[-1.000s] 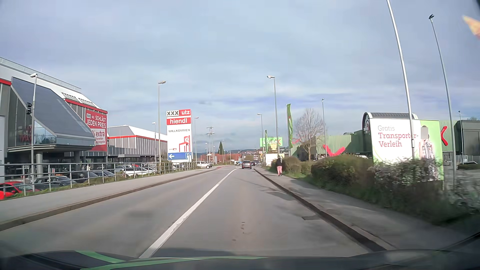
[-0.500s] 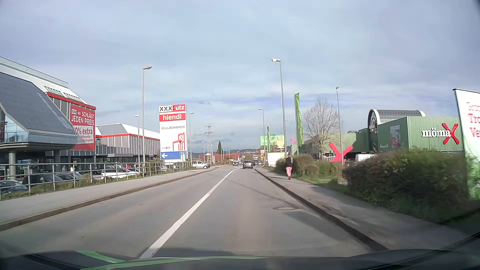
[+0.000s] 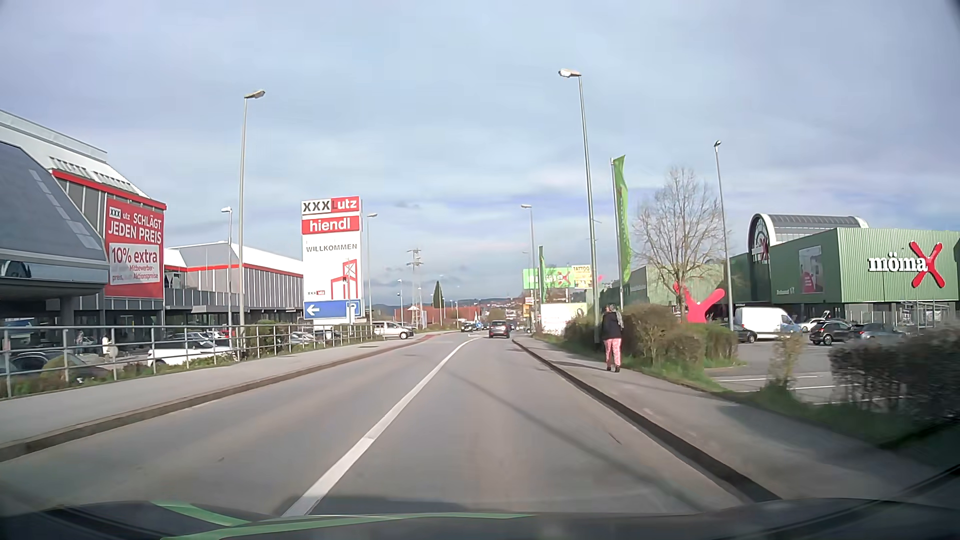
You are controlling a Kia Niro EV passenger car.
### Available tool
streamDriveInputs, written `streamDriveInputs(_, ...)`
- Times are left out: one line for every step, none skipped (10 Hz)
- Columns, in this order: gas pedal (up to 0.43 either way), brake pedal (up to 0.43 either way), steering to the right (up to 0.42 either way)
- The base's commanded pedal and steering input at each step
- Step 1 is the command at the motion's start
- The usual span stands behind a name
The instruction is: Follow the waypoints while adhering to traffic rules and regulations
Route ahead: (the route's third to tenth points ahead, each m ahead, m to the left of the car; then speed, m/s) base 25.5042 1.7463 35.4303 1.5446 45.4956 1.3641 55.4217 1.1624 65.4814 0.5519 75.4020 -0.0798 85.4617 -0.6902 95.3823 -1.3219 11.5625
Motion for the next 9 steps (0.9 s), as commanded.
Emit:
streamDriveInputs(0.110, 0.000, -0.002)
streamDriveInputs(0.110, 0.000, -0.002)
streamDriveInputs(0.110, 0.000, -0.002)
streamDriveInputs(0.110, 0.000, -0.002)
streamDriveInputs(0.110, 0.000, -0.002)
streamDriveInputs(0.110, 0.000, -0.002)
streamDriveInputs(0.110, 0.000, -0.002)
streamDriveInputs(0.110, 0.000, -0.002)
streamDriveInputs(0.110, 0.000, -0.002)
